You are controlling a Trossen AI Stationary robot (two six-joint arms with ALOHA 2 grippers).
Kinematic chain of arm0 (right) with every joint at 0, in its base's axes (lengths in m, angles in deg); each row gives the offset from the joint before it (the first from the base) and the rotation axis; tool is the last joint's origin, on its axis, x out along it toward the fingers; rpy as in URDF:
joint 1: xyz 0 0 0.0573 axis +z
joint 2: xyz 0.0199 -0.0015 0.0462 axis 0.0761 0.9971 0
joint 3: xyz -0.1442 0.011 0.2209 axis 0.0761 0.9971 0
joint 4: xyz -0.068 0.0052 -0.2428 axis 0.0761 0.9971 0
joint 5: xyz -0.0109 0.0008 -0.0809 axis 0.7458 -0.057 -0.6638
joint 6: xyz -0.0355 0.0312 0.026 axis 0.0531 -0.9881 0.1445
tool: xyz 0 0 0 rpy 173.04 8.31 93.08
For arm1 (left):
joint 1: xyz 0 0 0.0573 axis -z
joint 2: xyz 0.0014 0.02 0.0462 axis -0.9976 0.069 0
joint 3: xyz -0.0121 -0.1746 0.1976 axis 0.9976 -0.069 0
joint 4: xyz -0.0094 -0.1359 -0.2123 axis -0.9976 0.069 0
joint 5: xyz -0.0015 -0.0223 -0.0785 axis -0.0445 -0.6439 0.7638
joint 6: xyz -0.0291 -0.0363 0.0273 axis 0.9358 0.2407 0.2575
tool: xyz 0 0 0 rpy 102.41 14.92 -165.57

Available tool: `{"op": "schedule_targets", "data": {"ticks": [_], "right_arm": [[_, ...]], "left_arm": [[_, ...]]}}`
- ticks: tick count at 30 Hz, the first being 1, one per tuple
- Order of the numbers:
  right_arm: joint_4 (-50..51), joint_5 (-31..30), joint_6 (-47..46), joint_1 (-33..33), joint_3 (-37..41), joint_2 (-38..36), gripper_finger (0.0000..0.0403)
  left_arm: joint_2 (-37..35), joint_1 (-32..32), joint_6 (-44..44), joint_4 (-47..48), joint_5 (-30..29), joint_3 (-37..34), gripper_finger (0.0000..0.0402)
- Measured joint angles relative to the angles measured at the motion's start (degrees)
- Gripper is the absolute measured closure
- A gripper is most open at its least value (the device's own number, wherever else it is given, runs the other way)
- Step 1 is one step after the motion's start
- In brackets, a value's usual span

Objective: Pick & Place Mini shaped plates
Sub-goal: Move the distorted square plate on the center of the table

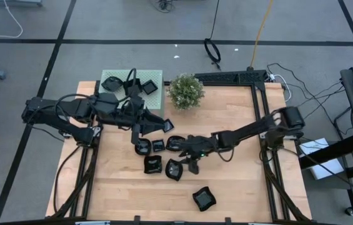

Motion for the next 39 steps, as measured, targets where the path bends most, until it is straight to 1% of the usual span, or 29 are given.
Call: {"op": "schedule_targets", "data": {"ticks": [6,10,13,15,19,23,26,29,31,34,39], "right_arm": [[22.0,8.6,-1.6,1.1,0.0,-10.3,0.0282],[34.4,8.8,-5.2,3.2,0.0,-16.4,0.0293],[39.8,8.8,-8.8,5.3,0.0,-20.2,0.0297],[40.8,8.6,-12.1,7.2,0.2,-22.0,0.0297],[37.4,8.6,-20.6,12.3,3.0,-24.4,0.029],[32.1,7.9,-29.3,17.6,6.9,-24.9,0.0278],[23.6,2.6,-35.5,20.9,10.6,-24.1,0.0264],[13.7,-4.1,-41.8,23.0,14.7,-22.2,0.0249],[7.8,-7.4,-47.7,23.9,17.0,-20.1,0.0238],[1.4,-8.0,-53.0,24.9,18.9,-16.1,0.0226],[-8.4,-7.8,-53.9,27.1,18.9,-9.1,0.0218]], "left_arm": [[0.0,0.7,0.0,1.6,0.0,0.0,0.0254],[2.3,1.3,-0.3,1.7,0.0,0.1,0.0254],[4.6,1.8,-1.3,1.4,0.0,0.1,0.0254],[6.2,2.1,-2.4,1.5,0.3,0.1,0.0254],[9.8,2.5,-2.7,1.5,1.6,0.1,0.0254],[12.8,3.1,-0.2,2.3,6.1,0.1,0.0254],[14.6,4.2,1.6,3.9,9.2,0.1,0.0254],[15.7,5.5,3.0,5.3,10.6,0.0,0.0254],[15.8,6.6,3.3,6.5,10.6,0.0,0.0254],[15.8,8.2,3.3,5.9,10.6,0.0,0.0254],[15.2,10.5,3.4,5.2,10.6,0.0,0.0254]]}}
